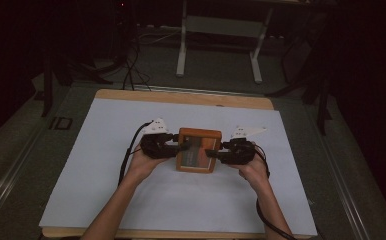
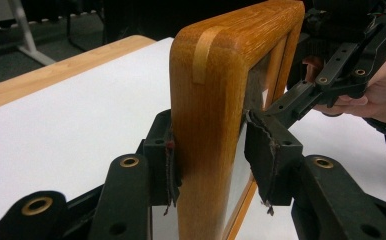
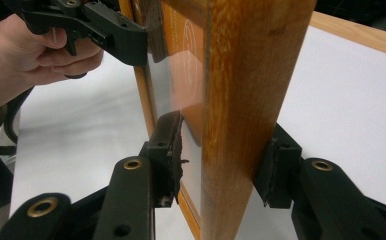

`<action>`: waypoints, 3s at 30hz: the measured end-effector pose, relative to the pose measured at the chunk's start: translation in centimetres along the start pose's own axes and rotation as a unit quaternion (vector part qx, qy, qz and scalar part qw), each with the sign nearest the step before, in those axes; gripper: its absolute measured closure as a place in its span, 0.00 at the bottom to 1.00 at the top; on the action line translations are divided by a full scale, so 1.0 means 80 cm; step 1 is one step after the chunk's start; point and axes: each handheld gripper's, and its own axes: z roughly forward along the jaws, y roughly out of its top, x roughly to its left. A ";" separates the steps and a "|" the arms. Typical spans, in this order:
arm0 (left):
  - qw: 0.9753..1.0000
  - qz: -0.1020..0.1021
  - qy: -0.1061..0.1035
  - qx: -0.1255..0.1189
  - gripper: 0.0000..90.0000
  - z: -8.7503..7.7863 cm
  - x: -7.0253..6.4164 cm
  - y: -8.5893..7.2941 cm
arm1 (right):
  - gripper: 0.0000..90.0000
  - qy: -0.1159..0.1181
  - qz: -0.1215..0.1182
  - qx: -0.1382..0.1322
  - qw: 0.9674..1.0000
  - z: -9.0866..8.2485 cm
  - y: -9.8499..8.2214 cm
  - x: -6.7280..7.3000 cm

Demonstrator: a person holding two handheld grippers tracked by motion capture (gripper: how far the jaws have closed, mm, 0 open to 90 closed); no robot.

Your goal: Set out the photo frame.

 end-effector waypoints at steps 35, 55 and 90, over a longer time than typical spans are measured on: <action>0.999 -0.054 0.005 0.005 0.63 -0.029 0.012 -0.041 | 0.66 0.032 0.014 0.020 0.999 0.044 -0.008 0.015; 0.996 -0.082 0.013 -0.006 0.62 -0.018 0.024 -0.044 | 0.67 0.038 0.048 -0.001 0.998 0.049 -0.014 0.002; 0.989 -0.142 0.020 -0.025 0.37 0.000 0.024 -0.042 | 0.38 0.027 0.062 -0.005 0.998 0.048 -0.013 -0.003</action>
